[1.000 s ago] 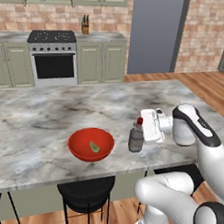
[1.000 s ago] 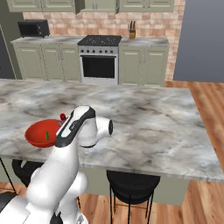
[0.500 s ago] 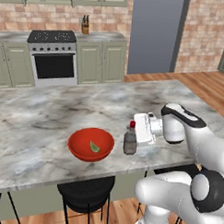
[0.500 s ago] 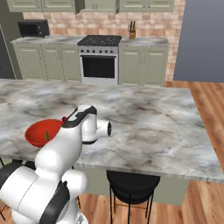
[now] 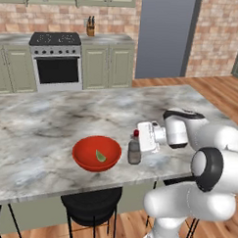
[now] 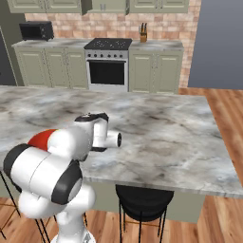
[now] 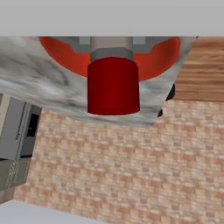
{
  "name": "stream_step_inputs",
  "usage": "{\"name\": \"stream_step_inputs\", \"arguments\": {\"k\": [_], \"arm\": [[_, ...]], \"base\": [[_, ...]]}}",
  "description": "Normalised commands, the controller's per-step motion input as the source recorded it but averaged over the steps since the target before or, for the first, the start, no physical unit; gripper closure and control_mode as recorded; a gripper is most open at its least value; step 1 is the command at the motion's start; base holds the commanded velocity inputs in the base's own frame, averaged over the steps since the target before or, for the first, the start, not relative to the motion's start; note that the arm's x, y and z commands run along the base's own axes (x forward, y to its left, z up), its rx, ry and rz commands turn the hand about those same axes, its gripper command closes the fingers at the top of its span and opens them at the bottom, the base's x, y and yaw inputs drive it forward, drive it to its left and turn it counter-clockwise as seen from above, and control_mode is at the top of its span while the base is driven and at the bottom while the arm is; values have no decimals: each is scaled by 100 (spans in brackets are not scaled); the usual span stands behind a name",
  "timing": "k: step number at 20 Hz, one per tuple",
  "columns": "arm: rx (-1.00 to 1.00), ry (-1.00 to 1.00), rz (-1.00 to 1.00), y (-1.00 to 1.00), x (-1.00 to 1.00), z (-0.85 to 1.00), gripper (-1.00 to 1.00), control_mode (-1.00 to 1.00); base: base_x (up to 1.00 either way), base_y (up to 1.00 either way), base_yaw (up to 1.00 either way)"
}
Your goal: There is a bowl on the dining counter. Grab a lemon wedge from the fridge and place it in the bowl. Then get the liquor bottle and glass cup from the cabinet and place them next to the bowl.
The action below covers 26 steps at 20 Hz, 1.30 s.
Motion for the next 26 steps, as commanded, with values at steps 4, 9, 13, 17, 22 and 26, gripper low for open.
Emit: {"name": "stream_step_inputs", "arguments": {"k": [4,9,13,17,22,26], "arm": [[0,0,6,0,37,-29,100,-100],[0,0,4,0,36,-26,100,-100],[-3,-1,3,3,2,-33,100,-100],[-6,-6,4,9,-10,-38,-100,-100],[-2,-3,1,3,-19,-14,-100,-100],[0,-2,0,0,-14,-1,-100,-100]], "base": [[0,0,0],[0,0,0],[0,0,0],[0,0,0],[0,0,0],[0,0,0]]}}
